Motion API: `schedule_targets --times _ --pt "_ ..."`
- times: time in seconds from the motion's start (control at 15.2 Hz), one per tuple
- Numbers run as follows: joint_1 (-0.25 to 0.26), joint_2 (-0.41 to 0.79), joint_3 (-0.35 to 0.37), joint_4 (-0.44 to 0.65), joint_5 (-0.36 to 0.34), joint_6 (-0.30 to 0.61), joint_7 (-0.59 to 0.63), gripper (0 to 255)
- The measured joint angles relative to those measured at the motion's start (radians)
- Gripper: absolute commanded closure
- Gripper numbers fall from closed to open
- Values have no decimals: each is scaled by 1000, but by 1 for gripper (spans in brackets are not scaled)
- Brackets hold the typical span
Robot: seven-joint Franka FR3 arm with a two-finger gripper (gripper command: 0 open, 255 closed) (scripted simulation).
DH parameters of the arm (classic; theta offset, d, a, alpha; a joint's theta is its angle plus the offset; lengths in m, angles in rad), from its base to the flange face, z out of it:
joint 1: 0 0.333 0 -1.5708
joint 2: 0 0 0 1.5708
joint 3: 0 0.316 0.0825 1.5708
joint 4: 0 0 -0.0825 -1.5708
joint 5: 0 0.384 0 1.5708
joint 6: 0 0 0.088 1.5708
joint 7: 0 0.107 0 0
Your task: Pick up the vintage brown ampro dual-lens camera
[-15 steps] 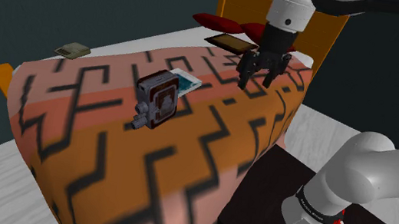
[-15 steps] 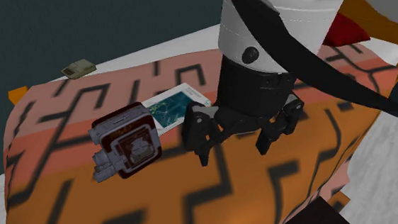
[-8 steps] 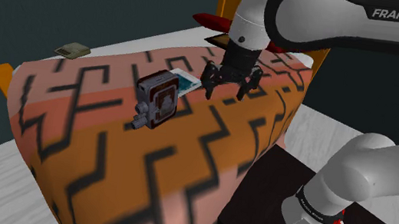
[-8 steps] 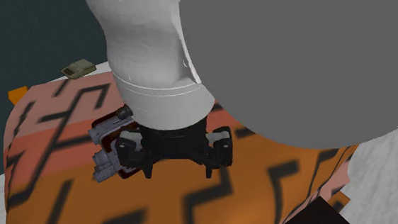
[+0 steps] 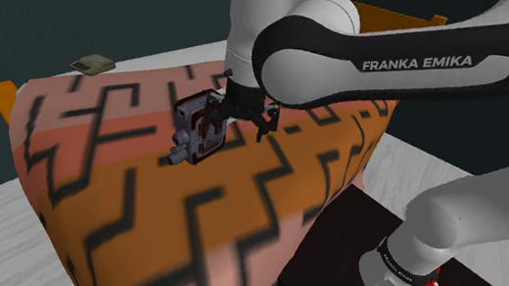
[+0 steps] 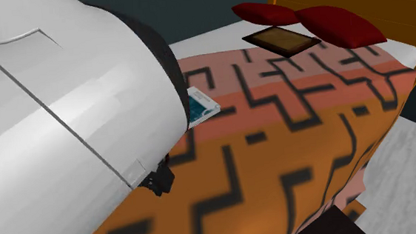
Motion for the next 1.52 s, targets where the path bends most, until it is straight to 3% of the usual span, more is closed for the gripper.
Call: schedule_targets --times 0.26,0.4,0.46,0.53,0.66,0.86,1.06,1.45,1.52 --pt "-190 203 251 139 -187 26 291 0" --pt "-297 395 431 225 -374 -12 498 0" --pt "-280 539 468 271 -534 -57 637 0" --pt "-227 654 458 321 -665 -100 751 0" --pt "-72 784 351 417 -802 -161 890 0" --pt "137 955 206 602 -943 -264 1025 0" --pt "196 1009 161 645 -987 -281 1072 0" --pt "206 1043 138 613 -1019 -236 1108 0" --pt "205 1043 138 609 -1020 -233 1110 255"
